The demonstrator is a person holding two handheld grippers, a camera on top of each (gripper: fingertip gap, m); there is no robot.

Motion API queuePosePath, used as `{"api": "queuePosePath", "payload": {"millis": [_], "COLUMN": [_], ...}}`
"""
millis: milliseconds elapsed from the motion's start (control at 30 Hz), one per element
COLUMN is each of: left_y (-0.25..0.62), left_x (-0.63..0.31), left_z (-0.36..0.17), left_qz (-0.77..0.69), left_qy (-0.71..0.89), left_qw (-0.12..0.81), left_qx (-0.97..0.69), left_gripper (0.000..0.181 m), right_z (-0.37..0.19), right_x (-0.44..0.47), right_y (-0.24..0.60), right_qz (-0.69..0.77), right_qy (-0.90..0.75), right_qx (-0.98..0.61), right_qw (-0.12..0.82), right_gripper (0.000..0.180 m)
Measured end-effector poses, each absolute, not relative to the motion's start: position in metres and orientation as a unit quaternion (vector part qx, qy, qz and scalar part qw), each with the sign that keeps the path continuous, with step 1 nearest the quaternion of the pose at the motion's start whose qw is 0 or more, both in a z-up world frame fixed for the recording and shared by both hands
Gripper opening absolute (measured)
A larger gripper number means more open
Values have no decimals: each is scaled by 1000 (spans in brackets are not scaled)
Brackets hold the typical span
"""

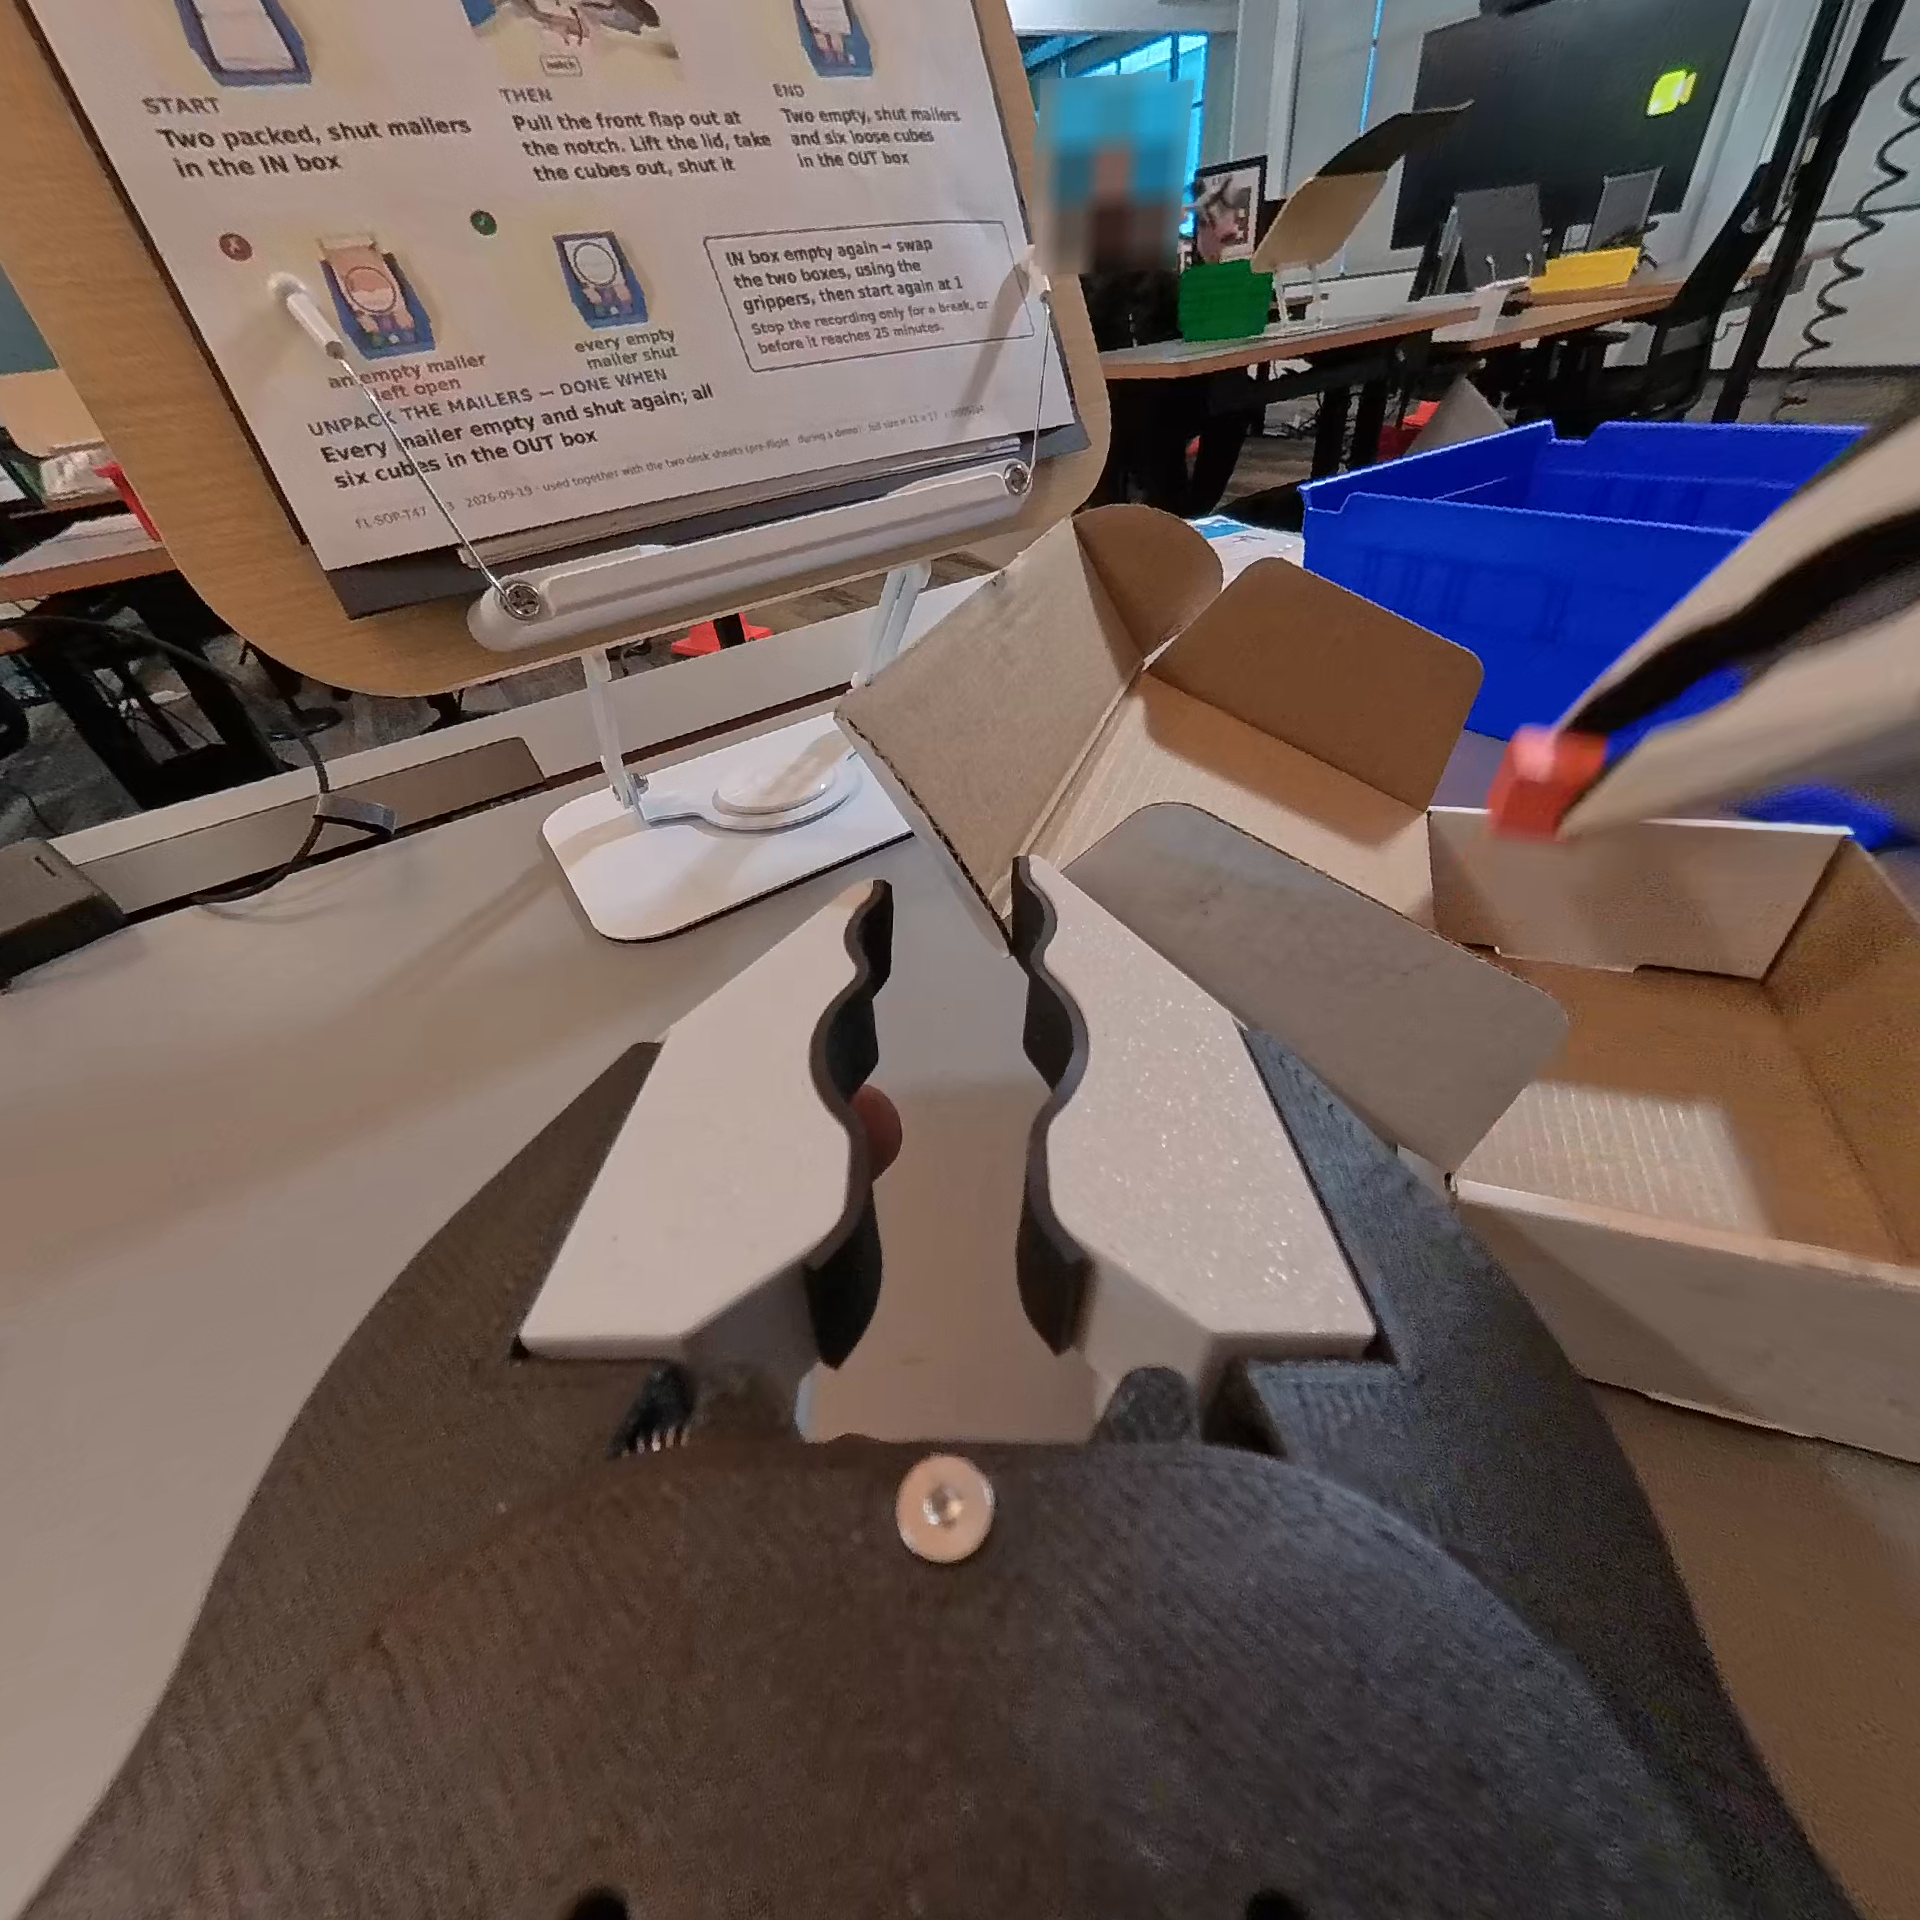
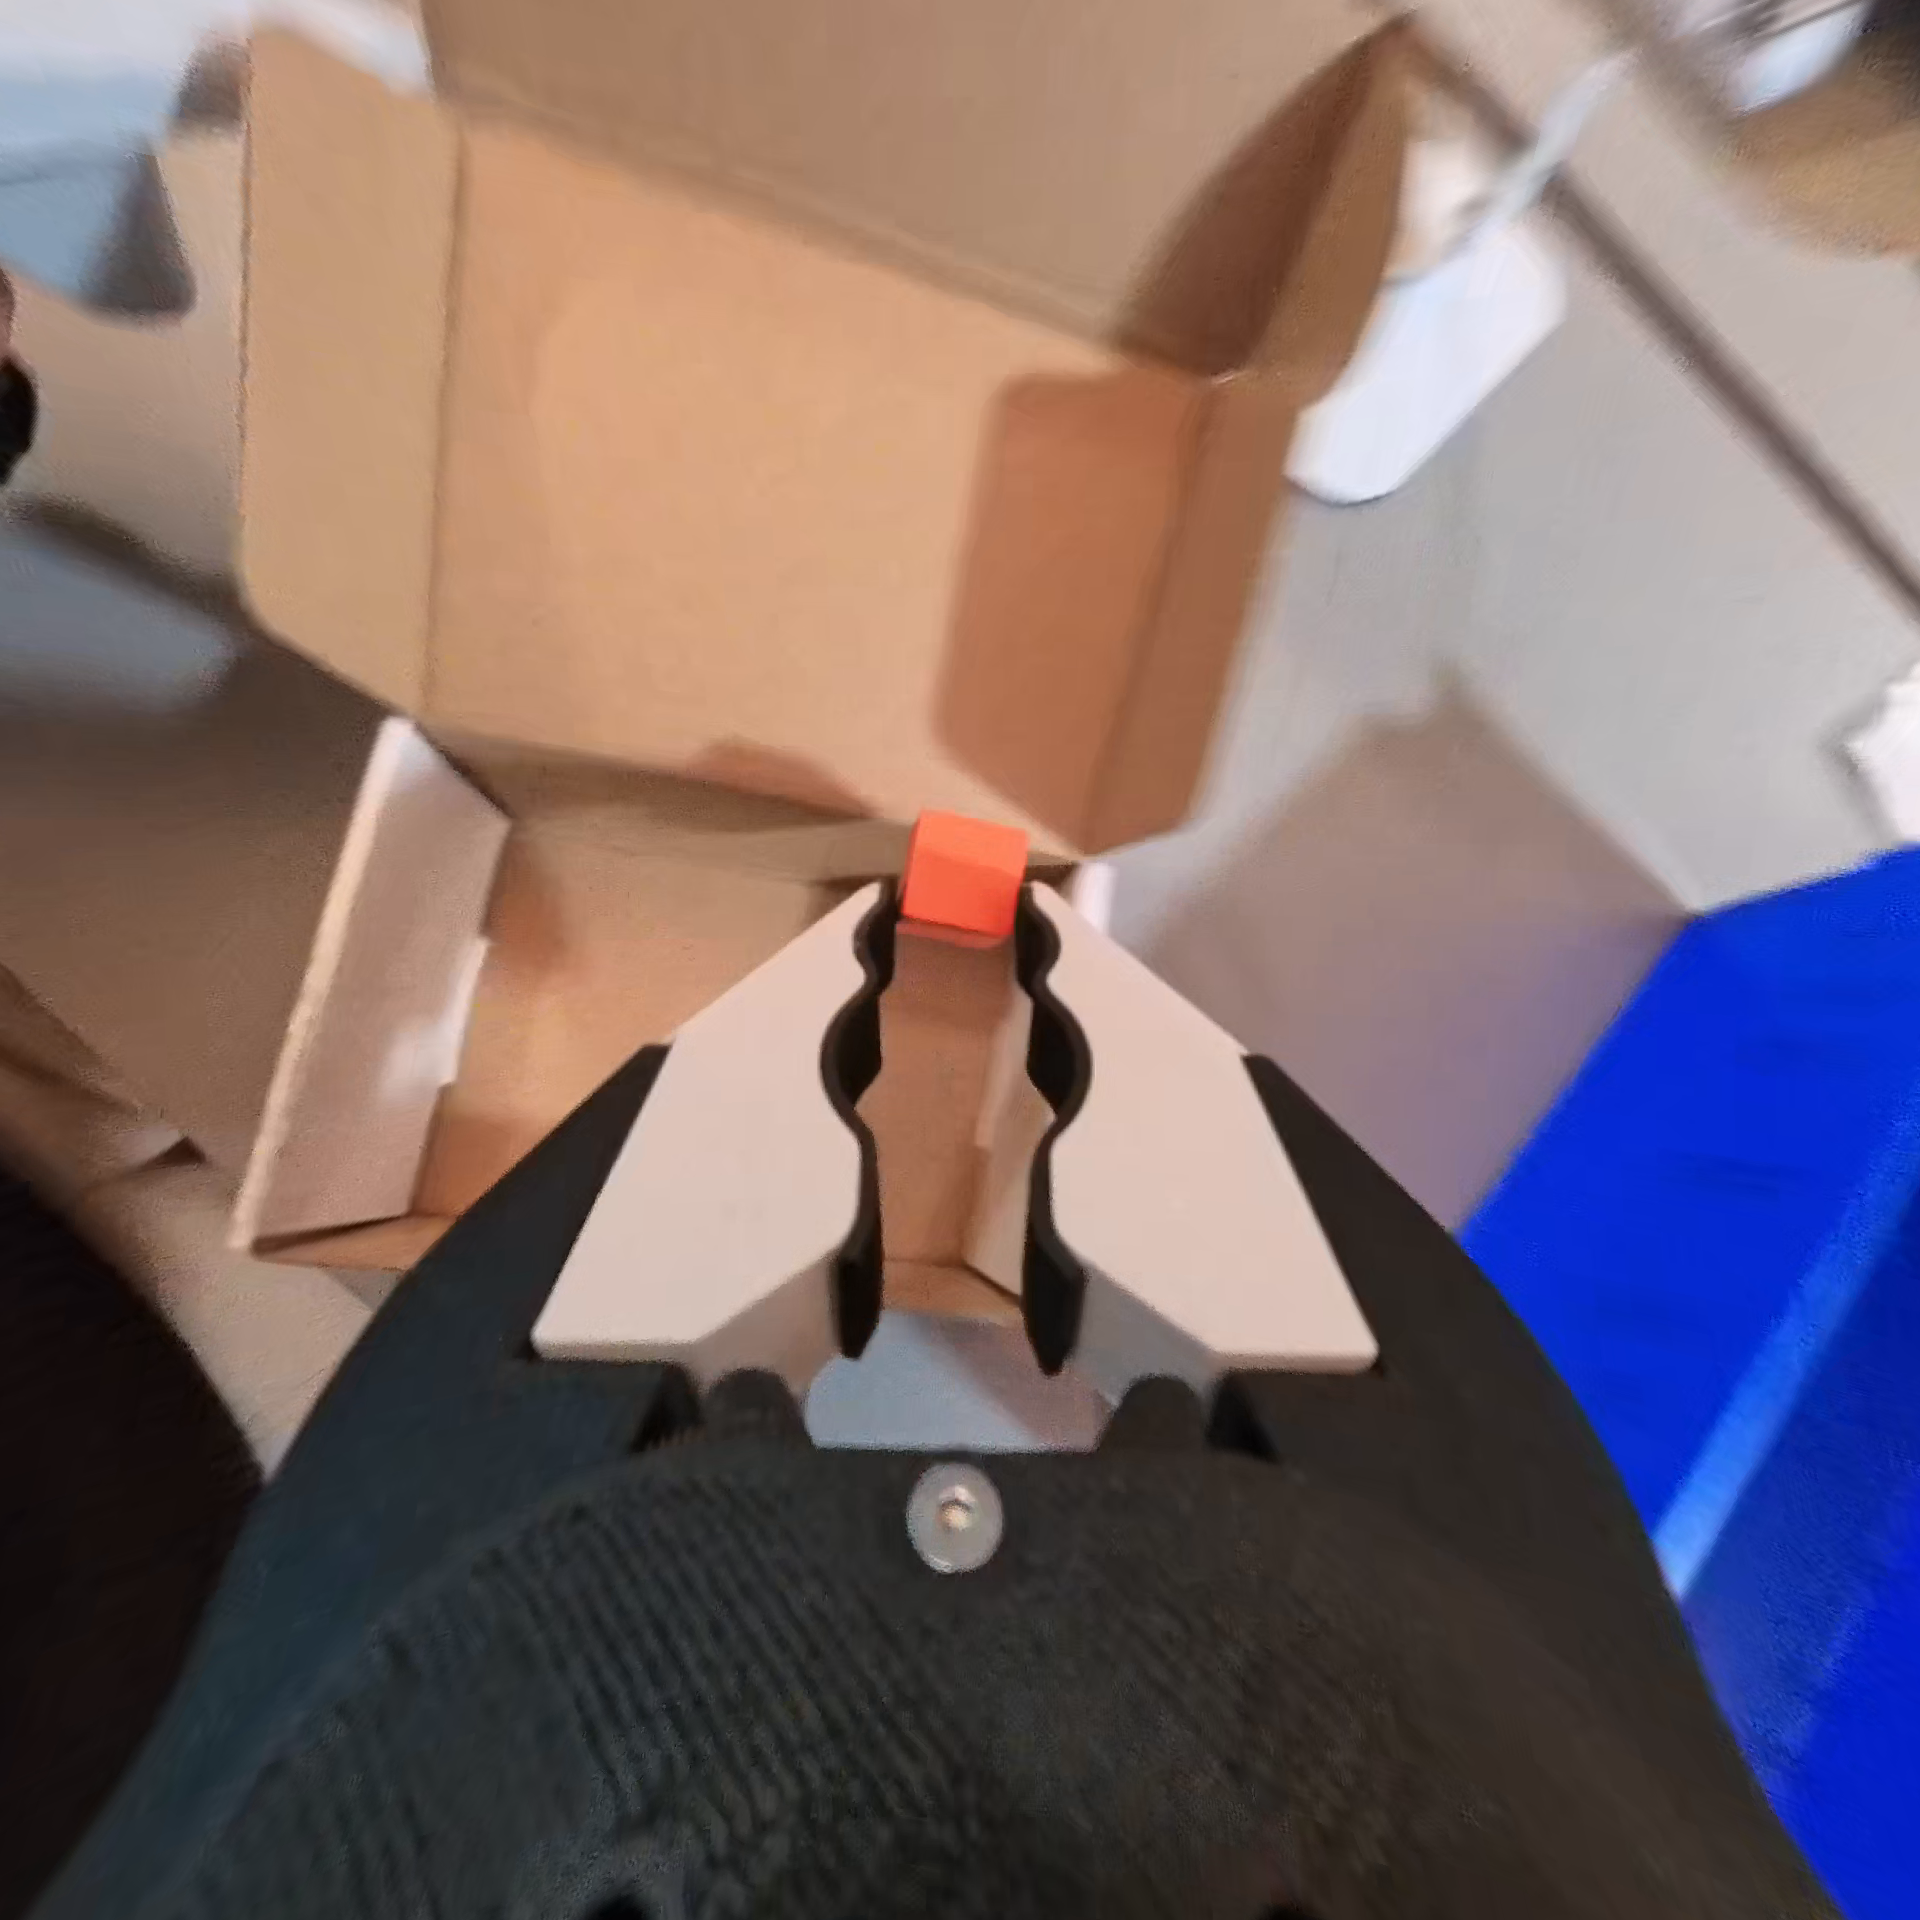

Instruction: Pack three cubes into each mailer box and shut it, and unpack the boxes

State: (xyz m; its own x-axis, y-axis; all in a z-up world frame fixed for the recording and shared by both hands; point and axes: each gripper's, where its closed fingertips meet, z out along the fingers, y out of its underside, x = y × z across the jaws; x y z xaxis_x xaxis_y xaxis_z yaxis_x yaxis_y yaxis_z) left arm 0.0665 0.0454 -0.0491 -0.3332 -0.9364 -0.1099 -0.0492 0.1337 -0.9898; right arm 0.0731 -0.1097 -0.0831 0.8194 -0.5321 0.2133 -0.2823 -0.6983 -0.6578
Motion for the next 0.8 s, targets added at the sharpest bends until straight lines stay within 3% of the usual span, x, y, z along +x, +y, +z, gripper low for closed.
{"api": "queuePosePath", "payload": {"millis": [33, 200, 367, 567, 800], "left_y": [46, 45, 45, 43, 45], "left_x": [66, 66, 67, 67, 67], "left_z": [-49, -49, -48, -46, -49], "left_qz": [-527, -528, -526, -523, -523], "left_qy": [624, 623, 623, 623, 625], "left_qw": [421, 420, 424, 431, 428], "left_qx": [-395, -396, -393, -391, -391], "left_gripper": [21, 21, 21, 20, 21], "right_z": [-65, 2, -34, -114, -131], "right_x": [81, 130, 144, 145, 138], "right_y": [-123, -266, -409, -447, -445], "right_qz": [-221, -380, -376, -295, -264], "right_qy": [239, 359, 500, 542, 543], "right_qx": [-887, -803, -757, -779, -794], "right_qw": [329, 286, 188, 111, 73], "right_gripper": [22, 22, 22, 22, 22]}}
